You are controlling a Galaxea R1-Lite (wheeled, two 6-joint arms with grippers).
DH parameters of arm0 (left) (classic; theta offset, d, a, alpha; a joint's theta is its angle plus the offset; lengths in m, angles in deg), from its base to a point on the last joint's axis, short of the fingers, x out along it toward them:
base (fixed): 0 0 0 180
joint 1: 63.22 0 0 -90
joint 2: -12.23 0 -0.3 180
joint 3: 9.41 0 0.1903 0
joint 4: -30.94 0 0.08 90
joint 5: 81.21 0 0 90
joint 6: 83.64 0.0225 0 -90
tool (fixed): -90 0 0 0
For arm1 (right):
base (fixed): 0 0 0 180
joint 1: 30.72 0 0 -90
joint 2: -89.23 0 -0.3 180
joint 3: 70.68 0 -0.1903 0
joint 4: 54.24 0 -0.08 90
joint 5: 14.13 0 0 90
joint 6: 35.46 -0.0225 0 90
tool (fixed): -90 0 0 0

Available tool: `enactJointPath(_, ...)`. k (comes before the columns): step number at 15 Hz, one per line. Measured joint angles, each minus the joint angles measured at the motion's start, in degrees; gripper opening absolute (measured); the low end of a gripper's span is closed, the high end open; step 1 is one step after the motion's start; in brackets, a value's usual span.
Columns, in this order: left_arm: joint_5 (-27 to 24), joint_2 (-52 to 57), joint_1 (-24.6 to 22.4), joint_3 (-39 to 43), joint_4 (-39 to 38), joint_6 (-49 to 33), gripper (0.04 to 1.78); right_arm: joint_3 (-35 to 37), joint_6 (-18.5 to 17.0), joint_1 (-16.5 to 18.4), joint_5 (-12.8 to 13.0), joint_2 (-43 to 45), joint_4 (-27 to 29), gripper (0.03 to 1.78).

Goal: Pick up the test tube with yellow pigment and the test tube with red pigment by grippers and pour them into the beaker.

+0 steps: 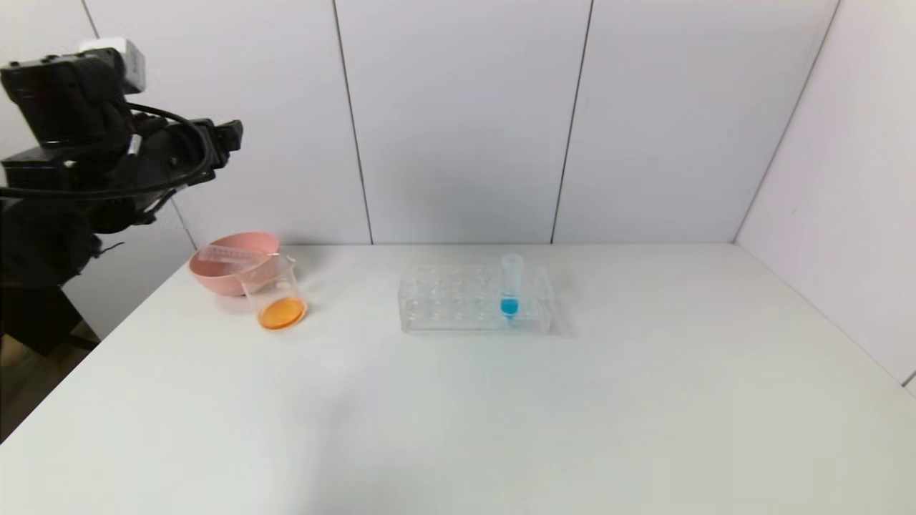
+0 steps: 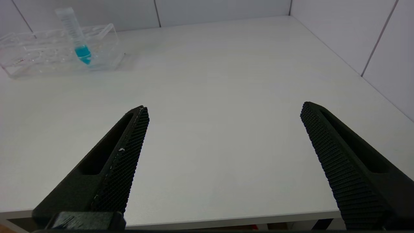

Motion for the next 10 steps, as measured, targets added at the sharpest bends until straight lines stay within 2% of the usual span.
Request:
enactJointPath(4, -4.39, 18.54, 1.0, 9.78, 5.96, 7.06, 1.76, 0.0, 0.02, 0.0, 0.0, 0.0, 0.0, 1.71)
enactJointPath(10, -5.21, 47.57, -5.22, 21.22, 20.07, 10.19, 1.76, 0.0, 0.02, 0.0, 0.0, 0.0, 0.02, 1.71)
